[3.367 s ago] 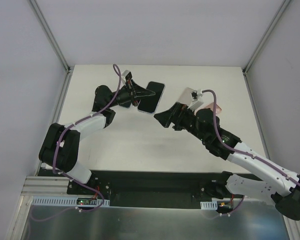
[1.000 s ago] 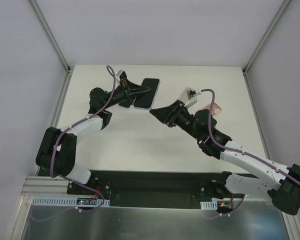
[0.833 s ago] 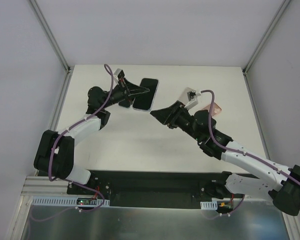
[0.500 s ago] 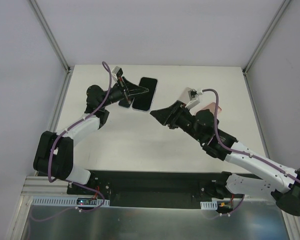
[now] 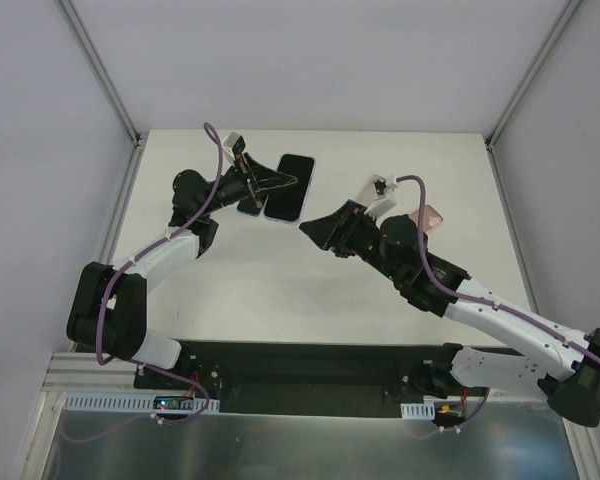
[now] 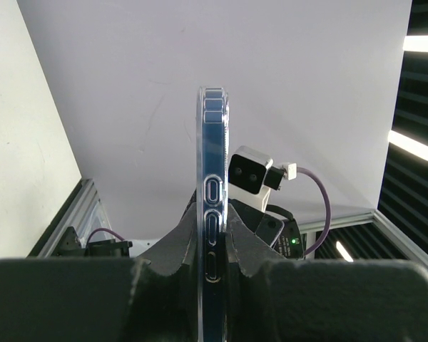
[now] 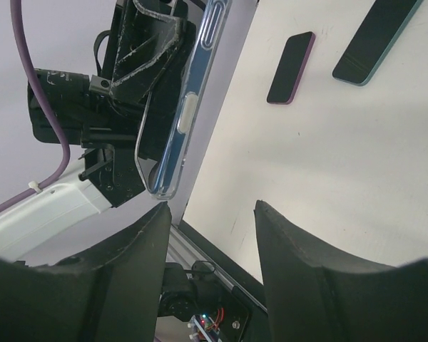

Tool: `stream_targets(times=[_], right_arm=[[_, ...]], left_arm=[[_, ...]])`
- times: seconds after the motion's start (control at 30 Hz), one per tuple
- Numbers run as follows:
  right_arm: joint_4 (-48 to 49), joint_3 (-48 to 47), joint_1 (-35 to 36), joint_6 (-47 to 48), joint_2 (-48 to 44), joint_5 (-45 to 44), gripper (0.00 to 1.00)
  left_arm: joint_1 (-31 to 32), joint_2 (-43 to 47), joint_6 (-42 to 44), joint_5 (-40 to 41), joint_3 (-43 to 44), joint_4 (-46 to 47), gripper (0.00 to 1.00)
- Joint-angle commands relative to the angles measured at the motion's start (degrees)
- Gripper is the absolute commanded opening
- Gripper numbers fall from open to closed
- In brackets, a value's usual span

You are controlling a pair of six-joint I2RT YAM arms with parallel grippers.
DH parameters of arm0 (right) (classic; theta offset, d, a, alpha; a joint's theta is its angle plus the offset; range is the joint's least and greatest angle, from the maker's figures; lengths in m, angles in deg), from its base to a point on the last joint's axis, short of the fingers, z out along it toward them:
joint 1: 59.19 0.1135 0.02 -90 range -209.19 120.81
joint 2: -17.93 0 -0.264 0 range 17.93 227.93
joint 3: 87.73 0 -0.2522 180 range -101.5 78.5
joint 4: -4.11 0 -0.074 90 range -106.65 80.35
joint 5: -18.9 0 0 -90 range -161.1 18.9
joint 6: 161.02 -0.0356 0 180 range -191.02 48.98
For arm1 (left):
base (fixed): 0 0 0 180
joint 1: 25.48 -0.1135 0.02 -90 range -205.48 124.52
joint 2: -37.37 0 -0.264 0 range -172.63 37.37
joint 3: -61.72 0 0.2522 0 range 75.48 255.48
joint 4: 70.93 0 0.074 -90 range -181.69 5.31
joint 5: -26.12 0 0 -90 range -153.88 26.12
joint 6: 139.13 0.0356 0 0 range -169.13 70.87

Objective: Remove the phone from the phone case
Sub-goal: Remove the phone case from the phone.

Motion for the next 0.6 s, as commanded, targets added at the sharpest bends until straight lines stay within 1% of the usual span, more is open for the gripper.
stream_targets(times=[0.0, 0.57], right_arm=[[1.01, -3.18, 0.43, 1.31, -0.03, -1.05, 0.53], [2.42, -4.06, 0.35, 1.48, 1.03, 0.36, 0.53]], left_arm=[[-0.57, 1.88, 0.36, -1.0, 2.77, 5.27, 0.0], [-0.84, 1.97, 0.36, -1.17, 2.42, 5.62, 0.0]])
